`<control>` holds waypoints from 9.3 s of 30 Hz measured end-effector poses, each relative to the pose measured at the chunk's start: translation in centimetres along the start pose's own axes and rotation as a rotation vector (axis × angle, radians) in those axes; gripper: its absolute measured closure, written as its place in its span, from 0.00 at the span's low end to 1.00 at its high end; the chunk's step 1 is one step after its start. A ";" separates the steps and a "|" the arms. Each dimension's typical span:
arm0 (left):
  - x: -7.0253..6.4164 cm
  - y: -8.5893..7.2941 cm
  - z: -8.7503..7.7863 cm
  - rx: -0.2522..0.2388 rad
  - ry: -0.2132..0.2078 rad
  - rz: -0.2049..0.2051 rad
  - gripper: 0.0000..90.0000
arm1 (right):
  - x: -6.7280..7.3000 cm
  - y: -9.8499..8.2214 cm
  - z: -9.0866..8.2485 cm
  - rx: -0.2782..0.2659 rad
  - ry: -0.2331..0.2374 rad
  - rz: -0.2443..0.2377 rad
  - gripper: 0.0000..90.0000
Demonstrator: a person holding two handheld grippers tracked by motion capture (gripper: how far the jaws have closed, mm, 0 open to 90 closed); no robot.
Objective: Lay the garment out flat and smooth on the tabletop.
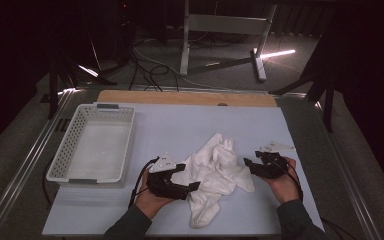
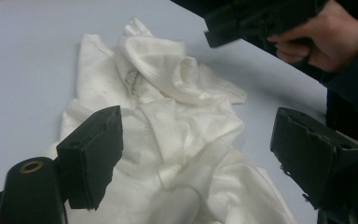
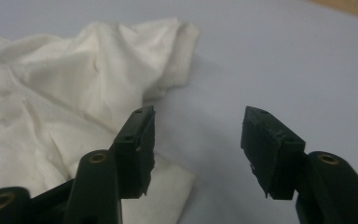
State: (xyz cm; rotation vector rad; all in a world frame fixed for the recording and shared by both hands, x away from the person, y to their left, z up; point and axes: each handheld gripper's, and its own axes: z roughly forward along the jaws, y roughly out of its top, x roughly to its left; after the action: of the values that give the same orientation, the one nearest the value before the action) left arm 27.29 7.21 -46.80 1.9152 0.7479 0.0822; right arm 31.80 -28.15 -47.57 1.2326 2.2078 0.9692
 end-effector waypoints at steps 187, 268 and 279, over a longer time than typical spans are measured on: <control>-0.9 -2.5 3.7 0.128 0.099 0.025 0.21 | -2.9 -2.8 -2.8 0.091 -0.217 0.022 0.97; 4.7 -0.1 2.3 0.075 0.352 -0.139 0.98 | -12.4 1.4 -4.7 0.068 -0.454 0.043 0.97; 3.5 -0.9 3.6 0.118 0.227 -0.125 0.75 | -13.3 1.0 -3.5 0.144 -0.470 0.037 0.97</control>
State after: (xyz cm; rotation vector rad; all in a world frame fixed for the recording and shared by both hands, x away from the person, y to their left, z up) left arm 31.01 6.46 -50.15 1.9869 1.0433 0.1833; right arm 36.90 -40.43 -44.09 1.4006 1.9087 0.4718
